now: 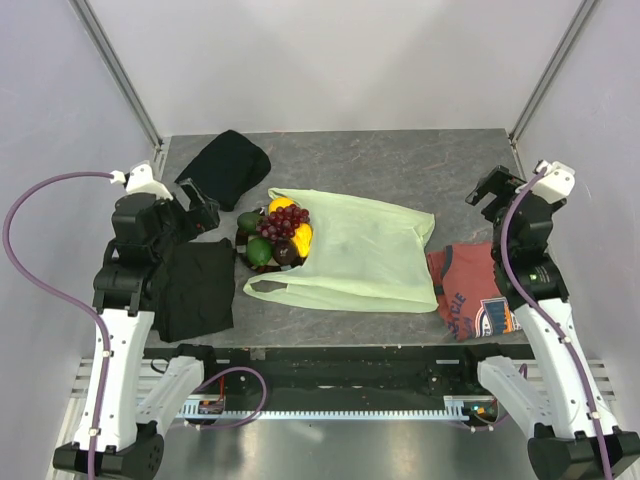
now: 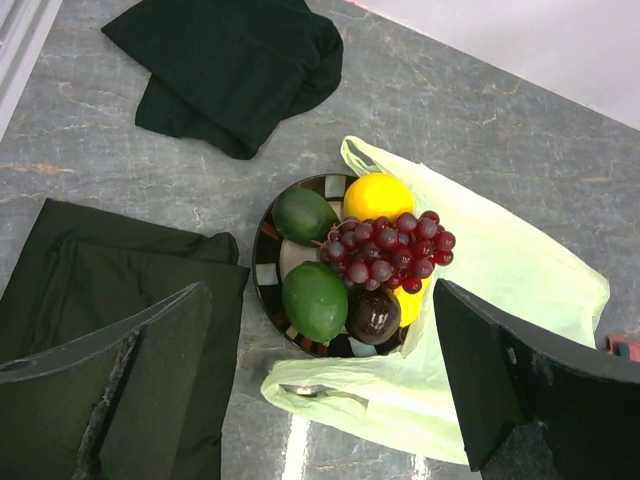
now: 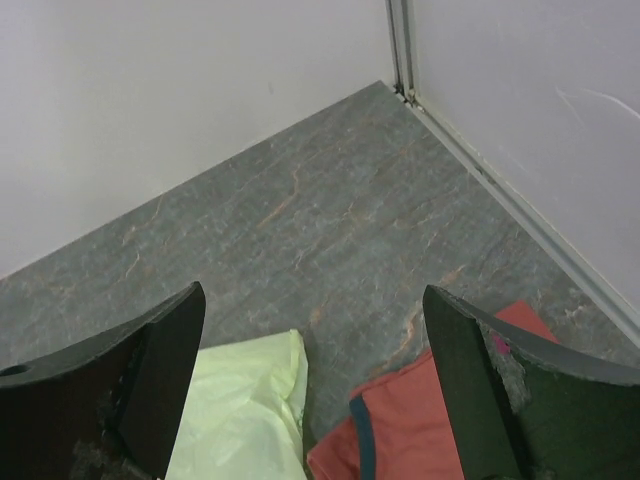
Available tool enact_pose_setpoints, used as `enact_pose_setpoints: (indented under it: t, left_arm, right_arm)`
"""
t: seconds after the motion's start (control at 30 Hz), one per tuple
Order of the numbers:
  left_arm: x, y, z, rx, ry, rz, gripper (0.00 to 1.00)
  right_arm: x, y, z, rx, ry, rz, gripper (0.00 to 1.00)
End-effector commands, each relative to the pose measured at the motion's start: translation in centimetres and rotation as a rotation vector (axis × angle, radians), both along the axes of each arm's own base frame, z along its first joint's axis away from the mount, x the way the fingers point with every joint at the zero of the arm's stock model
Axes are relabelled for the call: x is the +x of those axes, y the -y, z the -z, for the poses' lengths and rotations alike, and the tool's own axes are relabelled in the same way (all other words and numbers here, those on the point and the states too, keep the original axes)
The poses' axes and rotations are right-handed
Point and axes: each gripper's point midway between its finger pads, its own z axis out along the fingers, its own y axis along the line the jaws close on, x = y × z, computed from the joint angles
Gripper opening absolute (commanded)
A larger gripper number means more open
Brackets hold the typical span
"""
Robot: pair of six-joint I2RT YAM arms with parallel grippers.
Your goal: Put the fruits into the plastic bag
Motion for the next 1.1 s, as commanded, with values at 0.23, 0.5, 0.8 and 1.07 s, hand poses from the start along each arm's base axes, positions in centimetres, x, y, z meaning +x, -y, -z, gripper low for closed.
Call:
enact_pose_setpoints:
  t: [0.23,0.5,0.8,1.07]
  left_arm:
    - [1.0,1.6,-0.5,-0.046,-0.016,0.077,0.99]
    - [1.4,5.0,-0.5,-0.098,0.032,0.27,0.94]
    - [1.6,7.0,1.4,-0.176,0.015,0.359,0.91]
    - [1.2,7.3,1.6,-0.202,0.015,0.362,0.91]
  right_arm:
    - [0.3,-3.1,-0.3,0.013,-0.024,-0.181,0.97]
    - [1.9,-9.8,5.2,0.05,-0.253,-0.562,0.84]
    - [-1.4,-10.1,16.4,0.073,-0.681,-0.626,0.72]
    - [-1.6,-11.4,21.2,0.143,-0.829,-0.691,0.57]
